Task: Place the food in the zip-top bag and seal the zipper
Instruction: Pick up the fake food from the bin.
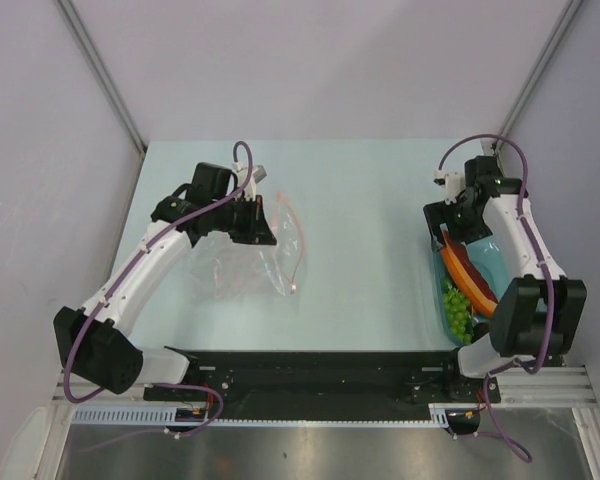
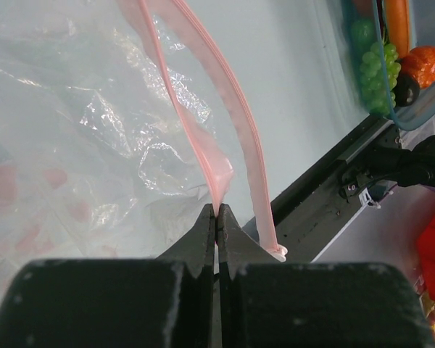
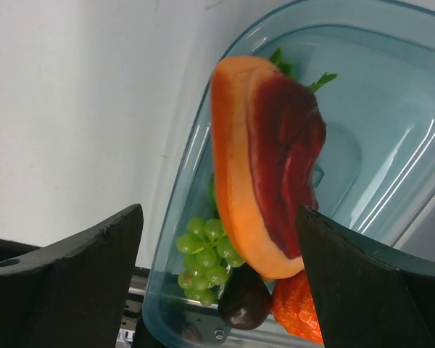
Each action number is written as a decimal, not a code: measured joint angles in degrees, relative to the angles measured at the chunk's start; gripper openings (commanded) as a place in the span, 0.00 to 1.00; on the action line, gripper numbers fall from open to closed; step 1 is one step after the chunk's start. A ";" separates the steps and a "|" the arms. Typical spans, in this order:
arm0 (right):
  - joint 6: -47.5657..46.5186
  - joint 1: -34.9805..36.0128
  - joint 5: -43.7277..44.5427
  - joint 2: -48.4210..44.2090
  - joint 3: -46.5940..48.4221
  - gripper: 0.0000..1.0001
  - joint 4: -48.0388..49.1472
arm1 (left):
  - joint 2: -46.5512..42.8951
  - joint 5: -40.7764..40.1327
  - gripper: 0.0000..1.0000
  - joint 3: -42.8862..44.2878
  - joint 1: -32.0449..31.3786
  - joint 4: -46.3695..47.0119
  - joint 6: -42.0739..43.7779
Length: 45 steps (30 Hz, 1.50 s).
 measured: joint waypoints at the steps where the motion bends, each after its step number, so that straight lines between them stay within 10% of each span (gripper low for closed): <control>1: 0.50 0.00 0.70 1.68 0.79 0.89 0.09 | 0.00 0.00 0.00 0.00 0.00 0.00 0.00; 24: 5.51 0.59 5.07 24.11 19.87 0.78 -8.46 | -0.02 0.02 0.00 -0.37 0.00 0.07 0.04; 37: 3.98 0.55 4.61 25.83 20.04 0.01 -11.23 | -0.02 0.02 0.00 -0.42 0.00 0.20 0.07; 45: 1.60 -0.61 4.37 19.43 20.20 0.00 -12.31 | -0.04 -0.02 0.00 -0.42 0.00 0.44 0.04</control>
